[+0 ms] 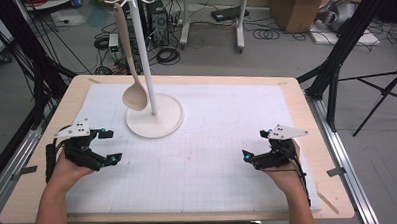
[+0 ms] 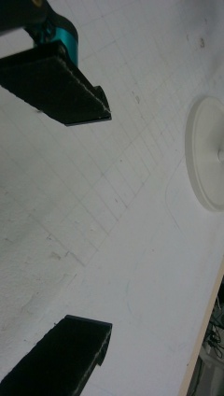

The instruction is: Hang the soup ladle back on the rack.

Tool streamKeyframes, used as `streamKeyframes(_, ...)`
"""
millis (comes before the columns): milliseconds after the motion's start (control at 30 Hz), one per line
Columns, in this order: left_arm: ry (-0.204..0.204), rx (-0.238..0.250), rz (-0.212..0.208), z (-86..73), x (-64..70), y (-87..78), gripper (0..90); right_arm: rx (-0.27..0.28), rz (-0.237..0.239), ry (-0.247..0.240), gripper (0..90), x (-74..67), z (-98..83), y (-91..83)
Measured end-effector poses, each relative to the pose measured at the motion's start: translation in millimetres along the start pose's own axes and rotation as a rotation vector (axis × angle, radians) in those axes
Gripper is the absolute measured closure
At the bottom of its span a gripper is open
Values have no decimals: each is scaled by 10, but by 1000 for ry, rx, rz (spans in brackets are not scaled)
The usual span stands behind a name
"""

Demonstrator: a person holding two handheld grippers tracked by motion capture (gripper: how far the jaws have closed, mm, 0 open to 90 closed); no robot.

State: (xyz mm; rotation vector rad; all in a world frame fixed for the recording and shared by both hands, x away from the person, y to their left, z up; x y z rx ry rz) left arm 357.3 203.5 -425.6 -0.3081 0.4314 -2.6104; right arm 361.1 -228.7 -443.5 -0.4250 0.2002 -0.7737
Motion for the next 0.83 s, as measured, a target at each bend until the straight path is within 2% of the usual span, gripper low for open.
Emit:
streamKeyframes(433,2,1,4,15,-5,-15,17,-9,-1,-2,7,-3,-13,22)
streamKeyframes(567,-1,-5,-10,9,2,-6,17,-11,1,1,7,1,-17,27)
streamKeyframes(833,-9,-13,-1,-18,-25,-7,17,-15,-1,0,6,-1,-22,39)
Point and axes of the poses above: each handheld gripper's, and its own axes: y roughly forward along the jaws, z roughly out of its top, x roughly to its right, the point moved 9 cm from there along y, roughly forward along the jaws, and after that the axes turned 4 degrees about x, right-handed, at the moved point
